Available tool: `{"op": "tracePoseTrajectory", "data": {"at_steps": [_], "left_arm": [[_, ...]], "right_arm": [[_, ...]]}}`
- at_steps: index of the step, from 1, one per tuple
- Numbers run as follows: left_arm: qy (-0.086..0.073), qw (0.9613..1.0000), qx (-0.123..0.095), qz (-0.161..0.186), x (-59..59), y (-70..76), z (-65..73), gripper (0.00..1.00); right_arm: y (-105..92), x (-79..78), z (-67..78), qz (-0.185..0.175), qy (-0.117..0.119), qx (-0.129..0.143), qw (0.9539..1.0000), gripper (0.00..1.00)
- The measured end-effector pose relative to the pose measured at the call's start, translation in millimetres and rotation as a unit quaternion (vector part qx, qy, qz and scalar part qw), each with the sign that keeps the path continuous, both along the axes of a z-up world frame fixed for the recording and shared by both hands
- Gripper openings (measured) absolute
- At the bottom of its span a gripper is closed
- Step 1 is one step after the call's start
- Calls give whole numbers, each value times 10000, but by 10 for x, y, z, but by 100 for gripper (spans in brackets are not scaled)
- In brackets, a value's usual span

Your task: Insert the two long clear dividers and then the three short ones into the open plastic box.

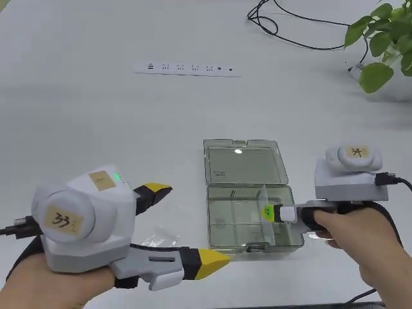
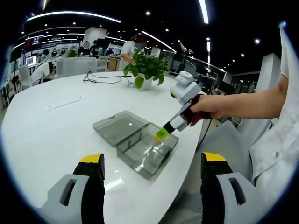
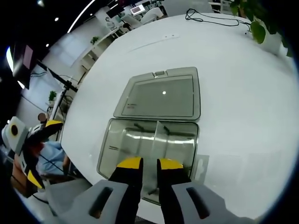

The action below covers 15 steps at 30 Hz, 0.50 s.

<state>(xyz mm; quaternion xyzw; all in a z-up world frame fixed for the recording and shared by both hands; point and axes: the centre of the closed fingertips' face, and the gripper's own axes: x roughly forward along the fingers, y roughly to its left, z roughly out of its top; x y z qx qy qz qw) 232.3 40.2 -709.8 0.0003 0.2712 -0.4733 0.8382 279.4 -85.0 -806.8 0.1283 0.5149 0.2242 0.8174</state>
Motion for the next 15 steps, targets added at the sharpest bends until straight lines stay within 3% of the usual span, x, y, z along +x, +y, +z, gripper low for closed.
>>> {"op": "tracePoseTrajectory", "data": {"at_steps": [6, 7, 15], "left_arm": [[-2, 9999, 101, 132, 4, 44, 6, 86], [-7, 9998, 111, 167, 6, 52, 9, 86], [-8, 9991, 258, 325, -21, 104, -19, 85]], "right_arm": [[-27, 17, 140, 180, -305, 125, 9993, 18], [-35, 31, 188, 253, -444, 127, 9986, 19], [-21, -42, 491, 417, -817, 353, 9952, 28]]}}
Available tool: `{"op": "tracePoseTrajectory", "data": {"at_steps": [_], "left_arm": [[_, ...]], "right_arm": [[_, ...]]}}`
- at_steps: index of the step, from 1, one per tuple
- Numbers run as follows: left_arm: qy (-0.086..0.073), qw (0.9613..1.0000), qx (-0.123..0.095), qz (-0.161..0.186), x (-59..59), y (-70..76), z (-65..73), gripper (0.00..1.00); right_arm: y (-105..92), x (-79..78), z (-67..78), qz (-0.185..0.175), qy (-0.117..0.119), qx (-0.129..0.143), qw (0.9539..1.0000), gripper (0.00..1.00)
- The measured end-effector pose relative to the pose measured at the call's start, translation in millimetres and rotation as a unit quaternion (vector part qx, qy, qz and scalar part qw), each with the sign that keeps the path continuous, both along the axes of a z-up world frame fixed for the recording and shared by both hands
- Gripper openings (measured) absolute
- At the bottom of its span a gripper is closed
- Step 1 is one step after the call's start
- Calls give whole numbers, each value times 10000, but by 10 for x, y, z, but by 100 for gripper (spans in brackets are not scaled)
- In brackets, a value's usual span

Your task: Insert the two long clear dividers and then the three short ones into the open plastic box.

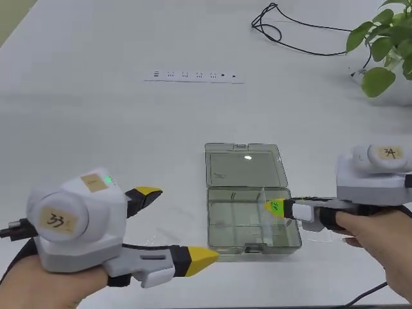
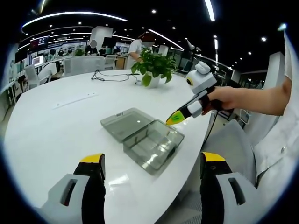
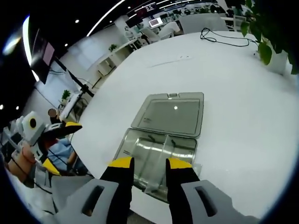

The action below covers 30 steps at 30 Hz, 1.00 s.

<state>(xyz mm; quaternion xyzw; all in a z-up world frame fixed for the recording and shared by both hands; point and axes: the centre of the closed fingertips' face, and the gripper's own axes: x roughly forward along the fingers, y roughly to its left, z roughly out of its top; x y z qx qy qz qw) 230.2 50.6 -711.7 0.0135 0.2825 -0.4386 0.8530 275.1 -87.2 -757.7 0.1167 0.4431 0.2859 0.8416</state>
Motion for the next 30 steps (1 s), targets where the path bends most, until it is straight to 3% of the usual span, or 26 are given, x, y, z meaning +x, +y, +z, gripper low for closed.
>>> {"op": "tracePoseTrajectory", "data": {"at_steps": [4, 9, 11, 13, 15, 19, 24, 25, 27, 30], "left_arm": [[15, 9999, 41, 122, -6, 36, -18, 84], [68, 9996, 137, 256, -30, 70, -88, 83], [110, 9993, 171, 317, -35, 85, -121, 83], [142, 9991, 178, 366, -34, 93, -143, 82], [171, 9987, 228, 417, -34, 109, -168, 81], [258, 9977, 313, 542, -18, 159, -238, 79], [550, 9946, 504, 723, -15, 229, -377, 77], [523, 9948, 509, 707, -2, 226, -384, 77], [698, 9924, 607, 812, -5, 264, -442, 76], [695, 9917, 678, 845, 36, 284, -496, 75]], "right_arm": [[9, -24, 145, 228, -374, 11, 9990, 33], [-26, -54, 297, 611, -895, -117, 9940, 41], [-56, -84, 320, 659, -898, -113, 9937, 45], [-69, -75, 364, 748, -1083, -86, 9913, 48], [-93, -110, 375, 851, -1116, -100, 9901, 50], [-110, -166, 379, 1220, -1351, -136, 9832, 56], [-207, -185, 373, 1506, -1628, -164, 9750, 60], [-208, -198, 381, 1608, -1710, -163, 9719, 61], [-231, -222, 374, 1693, -1763, -201, 9695, 62], [-255, -243, 382, 1829, -1929, -205, 9638, 67]]}}
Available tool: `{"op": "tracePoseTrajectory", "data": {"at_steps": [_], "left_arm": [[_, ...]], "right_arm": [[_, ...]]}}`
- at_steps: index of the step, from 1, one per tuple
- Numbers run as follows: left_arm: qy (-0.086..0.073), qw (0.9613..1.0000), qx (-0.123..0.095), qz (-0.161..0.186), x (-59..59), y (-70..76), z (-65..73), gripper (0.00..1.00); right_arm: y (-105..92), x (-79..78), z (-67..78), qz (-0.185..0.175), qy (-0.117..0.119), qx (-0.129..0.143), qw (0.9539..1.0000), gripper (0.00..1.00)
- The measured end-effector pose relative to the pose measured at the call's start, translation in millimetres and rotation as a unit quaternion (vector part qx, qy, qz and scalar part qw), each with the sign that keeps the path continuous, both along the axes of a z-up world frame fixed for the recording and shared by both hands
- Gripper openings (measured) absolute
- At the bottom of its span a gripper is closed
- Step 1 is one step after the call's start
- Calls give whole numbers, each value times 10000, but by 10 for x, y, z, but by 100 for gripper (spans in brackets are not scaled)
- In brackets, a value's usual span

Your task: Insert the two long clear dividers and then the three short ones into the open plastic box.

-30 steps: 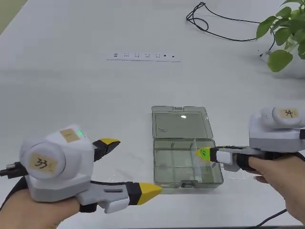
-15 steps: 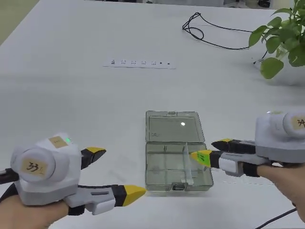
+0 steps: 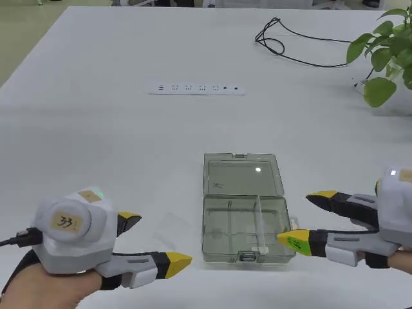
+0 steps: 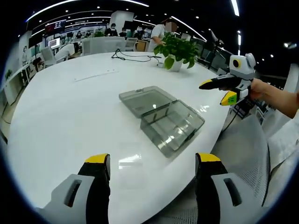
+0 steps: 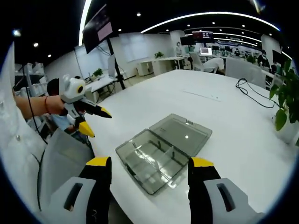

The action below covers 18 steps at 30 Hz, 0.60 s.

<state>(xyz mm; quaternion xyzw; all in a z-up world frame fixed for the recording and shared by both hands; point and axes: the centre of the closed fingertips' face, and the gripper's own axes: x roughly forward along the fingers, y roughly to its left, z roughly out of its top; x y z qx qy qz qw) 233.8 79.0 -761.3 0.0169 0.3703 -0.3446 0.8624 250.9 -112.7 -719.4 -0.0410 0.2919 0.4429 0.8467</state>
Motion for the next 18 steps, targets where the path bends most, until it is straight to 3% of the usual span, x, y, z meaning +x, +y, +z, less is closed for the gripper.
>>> {"op": "tracePoseTrajectory", "data": {"at_steps": [6, 8, 10, 13, 15, 18], "left_arm": [[221, 9995, 226, 23, 23, 7, -147, 73], [508, 9979, 388, 87, -10, 40, -249, 72], [424, 9982, 432, 52, 26, 22, -295, 71], [542, 9961, 697, -11, 8, 47, -383, 70], [697, 9945, 787, 30, -7, 60, -439, 69], [749, 9936, 845, 59, 1, 57, -482, 68]], "right_arm": [[-80, 0, 11, 173, -252, 59, 9995, 73], [-91, 5, 16, 207, -319, 63, 9993, 74], [-96, 12, 24, 235, -388, 85, 9989, 74], [-92, 9, 19, 269, -411, 120, 9987, 74], [-75, -8, 7, 325, -444, 135, 9984, 76], [-56, -46, -26, 398, -436, 145, 9982, 77]]}}
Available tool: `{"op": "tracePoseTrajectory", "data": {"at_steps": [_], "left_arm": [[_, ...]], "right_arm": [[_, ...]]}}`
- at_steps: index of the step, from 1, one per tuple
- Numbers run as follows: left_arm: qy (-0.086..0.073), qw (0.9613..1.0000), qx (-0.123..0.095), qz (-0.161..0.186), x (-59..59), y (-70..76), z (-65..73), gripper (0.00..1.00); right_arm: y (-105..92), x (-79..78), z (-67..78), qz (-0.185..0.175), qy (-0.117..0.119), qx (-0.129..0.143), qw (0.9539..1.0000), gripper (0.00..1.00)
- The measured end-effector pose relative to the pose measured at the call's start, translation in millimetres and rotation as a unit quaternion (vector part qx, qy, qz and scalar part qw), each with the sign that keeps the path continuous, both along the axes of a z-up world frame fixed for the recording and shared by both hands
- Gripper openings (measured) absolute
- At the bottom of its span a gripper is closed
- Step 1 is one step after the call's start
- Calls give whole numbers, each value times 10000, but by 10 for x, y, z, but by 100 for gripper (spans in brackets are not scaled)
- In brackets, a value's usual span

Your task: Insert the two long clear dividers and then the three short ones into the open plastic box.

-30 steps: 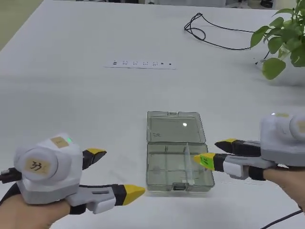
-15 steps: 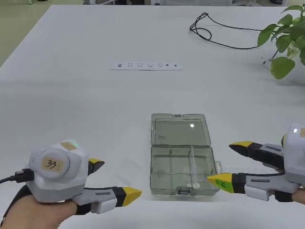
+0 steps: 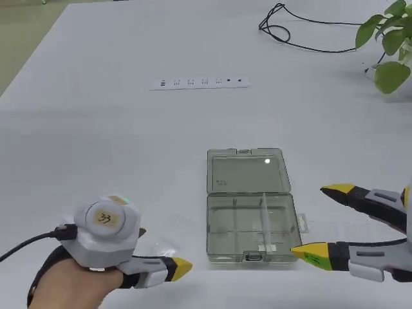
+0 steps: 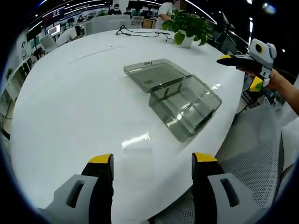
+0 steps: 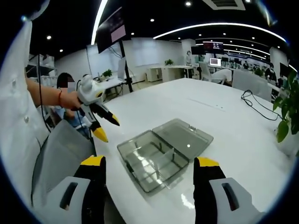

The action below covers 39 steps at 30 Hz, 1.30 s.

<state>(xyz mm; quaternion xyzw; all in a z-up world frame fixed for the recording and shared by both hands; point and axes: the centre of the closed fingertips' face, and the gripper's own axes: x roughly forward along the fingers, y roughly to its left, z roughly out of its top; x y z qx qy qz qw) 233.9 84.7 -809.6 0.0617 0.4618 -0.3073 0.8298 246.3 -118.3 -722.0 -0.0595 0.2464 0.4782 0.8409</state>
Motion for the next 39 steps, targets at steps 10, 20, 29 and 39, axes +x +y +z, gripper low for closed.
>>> {"op": "tracePoseTrajectory", "data": {"at_steps": [10, 20, 29, 39], "left_arm": [[199, 9983, 554, -47, 28, 71, -242, 62], [326, 9946, 985, -73, 43, 119, -378, 52], [327, 9894, 1386, -290, 41, 164, -418, 44], [466, 9878, 1454, -310, 73, 137, -419, 35]], "right_arm": [[-24, -13, 13, -68, -51, 93, 9999, 77], [-47, -48, 27, -88, -100, 127, 9998, 77], [-58, -22, 89, -197, -178, 220, 9994, 76], [-54, -21, 112, -241, -184, 264, 9992, 76]]}}
